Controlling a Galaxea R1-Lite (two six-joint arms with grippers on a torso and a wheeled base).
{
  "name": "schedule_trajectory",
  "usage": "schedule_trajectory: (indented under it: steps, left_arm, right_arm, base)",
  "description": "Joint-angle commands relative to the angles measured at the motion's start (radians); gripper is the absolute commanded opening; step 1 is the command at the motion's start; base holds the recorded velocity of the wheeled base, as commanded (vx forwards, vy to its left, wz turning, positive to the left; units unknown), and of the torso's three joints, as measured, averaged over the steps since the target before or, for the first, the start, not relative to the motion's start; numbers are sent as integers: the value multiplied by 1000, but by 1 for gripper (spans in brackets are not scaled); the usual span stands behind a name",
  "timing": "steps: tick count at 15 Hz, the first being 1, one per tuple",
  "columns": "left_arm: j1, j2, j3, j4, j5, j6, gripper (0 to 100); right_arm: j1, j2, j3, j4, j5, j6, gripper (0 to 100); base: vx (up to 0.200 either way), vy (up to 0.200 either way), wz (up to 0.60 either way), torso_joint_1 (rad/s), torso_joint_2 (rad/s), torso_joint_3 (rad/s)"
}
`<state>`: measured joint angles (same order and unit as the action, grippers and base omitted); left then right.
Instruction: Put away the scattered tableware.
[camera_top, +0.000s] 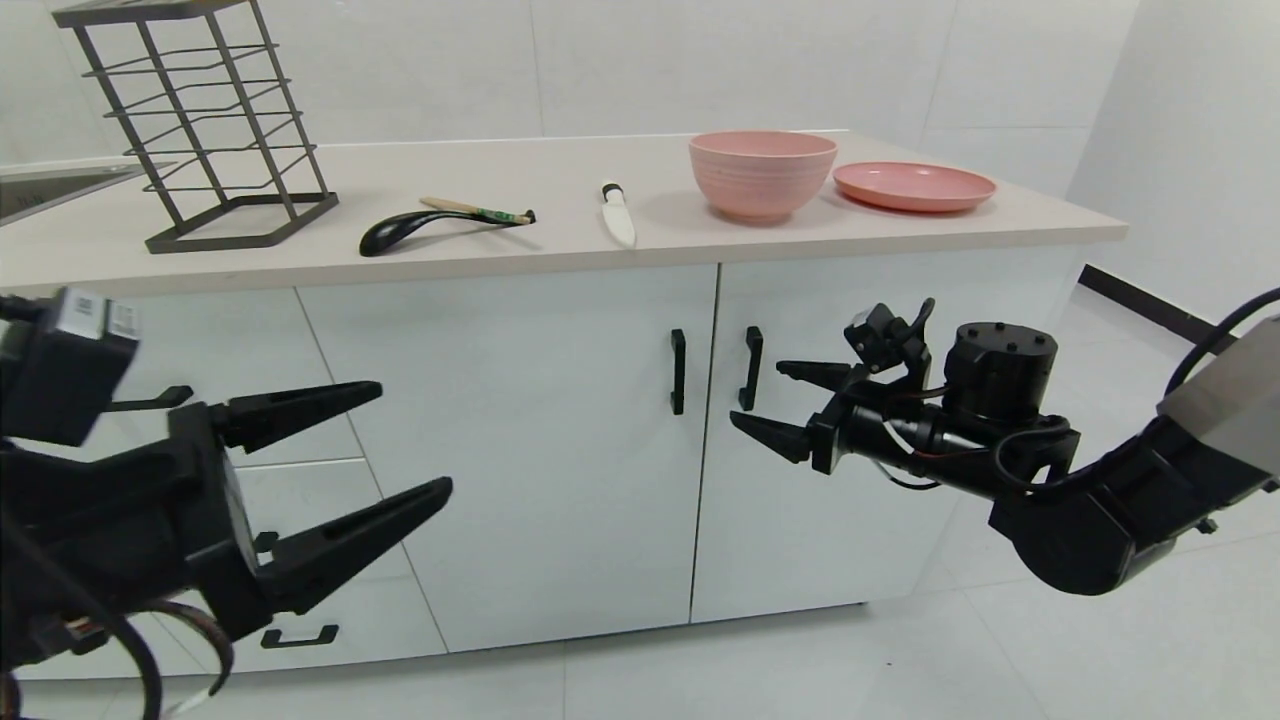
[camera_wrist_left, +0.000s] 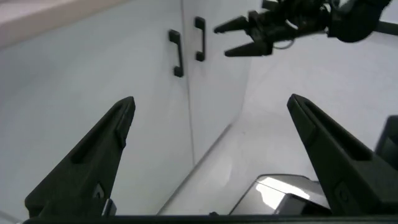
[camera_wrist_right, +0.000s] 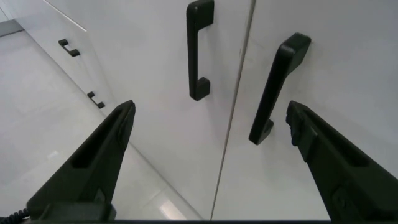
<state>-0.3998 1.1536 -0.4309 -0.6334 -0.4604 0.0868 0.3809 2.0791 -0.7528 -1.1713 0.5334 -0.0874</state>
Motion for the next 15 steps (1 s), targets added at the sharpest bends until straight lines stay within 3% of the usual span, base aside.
schedule_trajectory:
  steps: [1,4,6,7,10,15]
  left_arm:
    - [-90,126,-6,-15,-27,2,100]
    - [-175,233,-52,-26,-43,24,100]
    - [-182,383,-138,-77,-44,116,100]
    - [-182,439,-164,-112,-46,139,100]
    - [-212,552,-226,-193,-46,136,100]
    - [-225,597,-295,-200,-43,133,100]
  right_arm:
    - [-5,-4,-5,1,0,-25,100]
    - [-22,7,-7,1,2,-29,100]
    - [-31,24,-33,-1,23,-32,100]
    - [-31,33,-39,-1,51,-35,100]
    - [-30,85,-74,-1,73,-48,100]
    - [-28,134,-138,-1,80,-48,100]
  base:
    - [0,0,0,0,0,0]
    - [0,0,0,0,0,0]
    - [0,0,0,0,0,0]
    - [0,0,0,0,0,0]
    - [0,0,0,0,0,0]
    - [0,0,0,0,0,0]
